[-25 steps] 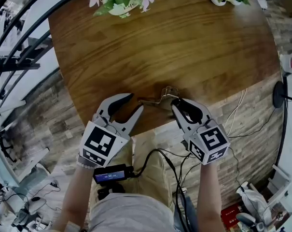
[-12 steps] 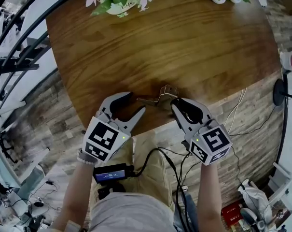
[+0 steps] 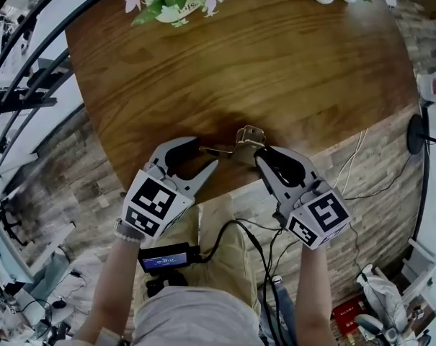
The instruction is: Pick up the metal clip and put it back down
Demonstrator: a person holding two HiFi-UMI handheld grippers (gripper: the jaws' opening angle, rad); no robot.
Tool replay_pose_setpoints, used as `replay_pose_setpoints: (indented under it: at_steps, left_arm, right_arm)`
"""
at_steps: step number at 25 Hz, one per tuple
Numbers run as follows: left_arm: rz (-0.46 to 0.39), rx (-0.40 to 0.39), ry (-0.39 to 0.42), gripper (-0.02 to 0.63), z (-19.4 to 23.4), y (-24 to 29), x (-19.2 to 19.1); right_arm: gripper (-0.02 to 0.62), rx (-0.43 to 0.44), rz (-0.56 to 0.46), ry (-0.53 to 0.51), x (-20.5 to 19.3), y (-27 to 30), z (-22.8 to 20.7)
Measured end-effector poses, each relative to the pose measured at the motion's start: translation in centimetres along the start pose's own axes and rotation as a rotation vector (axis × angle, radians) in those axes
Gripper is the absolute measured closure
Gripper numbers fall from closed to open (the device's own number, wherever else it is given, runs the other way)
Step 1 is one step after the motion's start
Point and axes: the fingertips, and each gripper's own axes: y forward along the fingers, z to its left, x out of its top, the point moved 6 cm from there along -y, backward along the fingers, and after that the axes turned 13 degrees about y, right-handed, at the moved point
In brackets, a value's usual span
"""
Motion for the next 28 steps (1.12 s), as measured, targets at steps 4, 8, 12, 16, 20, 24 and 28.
replay_pose_setpoints:
  at_steps: [4,8,12,16,20,24,28]
  left_arm:
    - [-0.007,-0.029,0.008,0.400,-0.2,-0.2,0.5]
    - [-0.026,-0.033,0.038,0.400,-0.3,-0.9,1.4]
    - [-0.064,-0.021,0.065,0.400,-0.2,-2.0,2.7]
    - [-0.098,0.011,0.082,0.400,0.0,-3.1,3.7]
    - [-0.130,0.022,0.098,0.400,-0.3,-4.5,4.8]
    - [-0.158,0.029,0.118,0.402,-0.8,-6.2,5.9]
    - [-0.180,0.033,0.146,0.402,-1.4,-7.7,7.0]
  right_arm:
    - [0.505,0.000,-0.014,0.002,0.3,-0.1,0.6]
    - [0.505,-0.009,-0.043,0.007,0.8,-0.5,1.4]
    - [0.505,-0.023,-0.080,0.021,1.3,-1.1,2.5]
    - [0.505,-0.050,-0.113,0.018,1.8,-1.6,3.7]
    - [0.506,-0.072,-0.147,0.008,2.4,-2.4,5.2]
    - [0.508,-0.098,-0.179,0.004,2.9,-3.4,6.7]
    - [0.509,-0.126,-0.217,-0.003,3.3,-4.5,8.3]
